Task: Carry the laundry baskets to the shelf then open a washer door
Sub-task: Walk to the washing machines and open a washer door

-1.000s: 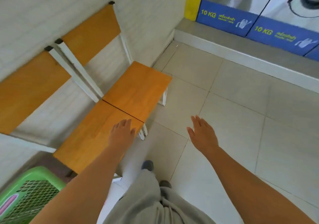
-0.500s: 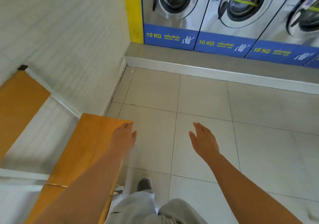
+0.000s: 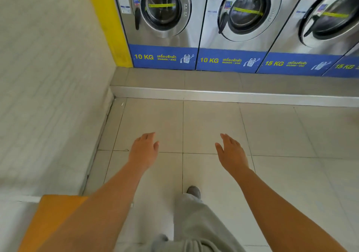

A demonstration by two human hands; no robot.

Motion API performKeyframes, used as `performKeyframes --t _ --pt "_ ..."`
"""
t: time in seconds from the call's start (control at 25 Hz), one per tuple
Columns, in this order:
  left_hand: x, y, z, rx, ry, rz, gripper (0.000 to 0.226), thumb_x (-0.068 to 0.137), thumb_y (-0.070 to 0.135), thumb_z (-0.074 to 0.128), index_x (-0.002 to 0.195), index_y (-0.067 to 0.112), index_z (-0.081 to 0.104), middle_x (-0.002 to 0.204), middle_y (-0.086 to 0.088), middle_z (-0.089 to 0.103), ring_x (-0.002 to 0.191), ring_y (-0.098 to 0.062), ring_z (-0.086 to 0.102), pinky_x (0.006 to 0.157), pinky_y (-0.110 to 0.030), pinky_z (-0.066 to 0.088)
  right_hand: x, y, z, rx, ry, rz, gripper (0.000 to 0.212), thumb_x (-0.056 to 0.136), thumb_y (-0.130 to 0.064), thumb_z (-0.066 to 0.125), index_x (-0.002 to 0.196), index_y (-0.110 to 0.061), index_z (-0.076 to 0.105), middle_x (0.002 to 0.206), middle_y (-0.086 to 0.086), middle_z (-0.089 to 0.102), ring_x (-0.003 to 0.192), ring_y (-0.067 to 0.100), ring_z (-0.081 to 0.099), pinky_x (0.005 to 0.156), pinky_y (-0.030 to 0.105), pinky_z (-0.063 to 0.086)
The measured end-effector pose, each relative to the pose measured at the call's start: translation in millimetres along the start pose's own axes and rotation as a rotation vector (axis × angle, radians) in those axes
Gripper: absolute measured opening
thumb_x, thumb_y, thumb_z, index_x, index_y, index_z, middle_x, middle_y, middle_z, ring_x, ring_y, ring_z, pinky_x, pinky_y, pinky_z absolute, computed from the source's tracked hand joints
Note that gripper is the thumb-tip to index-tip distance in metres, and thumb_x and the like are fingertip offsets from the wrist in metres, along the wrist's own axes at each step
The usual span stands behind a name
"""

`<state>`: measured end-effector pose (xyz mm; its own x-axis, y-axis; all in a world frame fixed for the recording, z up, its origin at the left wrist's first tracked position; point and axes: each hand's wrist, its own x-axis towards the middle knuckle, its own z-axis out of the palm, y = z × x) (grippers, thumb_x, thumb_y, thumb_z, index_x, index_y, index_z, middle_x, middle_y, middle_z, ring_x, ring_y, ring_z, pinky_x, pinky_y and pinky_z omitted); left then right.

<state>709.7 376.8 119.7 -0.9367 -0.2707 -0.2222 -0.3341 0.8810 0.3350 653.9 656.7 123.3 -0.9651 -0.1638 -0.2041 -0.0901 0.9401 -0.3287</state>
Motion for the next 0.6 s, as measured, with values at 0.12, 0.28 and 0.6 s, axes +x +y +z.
performKeyframes --t 0.12,0.28,0.6 --pt "61.0 44.9 -5.4 -0.014 0.002 0.007 0.048 0.099 0.032 0.039 0.144 0.014 0.037 0.144 -0.010 0.046 0.128 -0.031 0.045 0.106 -0.040 0.038 70.1 18.5 -34.0 -0.009 0.014 -0.004 0.053 0.101 -0.039 0.033 0.149 -0.015 0.029 0.154 0.005 0.035 0.141 0.025 0.032 0.114 0.040 0.030" --pt "142.7 93.7 -15.0 -0.032 -0.013 0.023 0.048 0.099 0.033 0.039 0.144 0.015 0.037 0.144 -0.009 0.046 0.129 -0.030 0.045 0.106 -0.040 0.040 160.3 34.4 -69.5 0.026 0.019 0.011 0.053 0.101 -0.038 0.034 0.149 -0.015 0.030 0.153 0.005 0.036 0.141 0.025 0.032 0.114 0.040 0.031" --pt "340.1 164.0 -23.0 0.002 0.002 0.107 0.047 0.100 0.033 0.039 0.143 0.015 0.040 0.142 -0.008 0.050 0.128 -0.027 0.050 0.107 -0.038 0.041 341.5 66.3 -107.3 0.046 0.086 0.056 0.052 0.100 -0.037 0.036 0.147 -0.015 0.033 0.152 0.006 0.039 0.140 0.025 0.035 0.113 0.040 0.032"
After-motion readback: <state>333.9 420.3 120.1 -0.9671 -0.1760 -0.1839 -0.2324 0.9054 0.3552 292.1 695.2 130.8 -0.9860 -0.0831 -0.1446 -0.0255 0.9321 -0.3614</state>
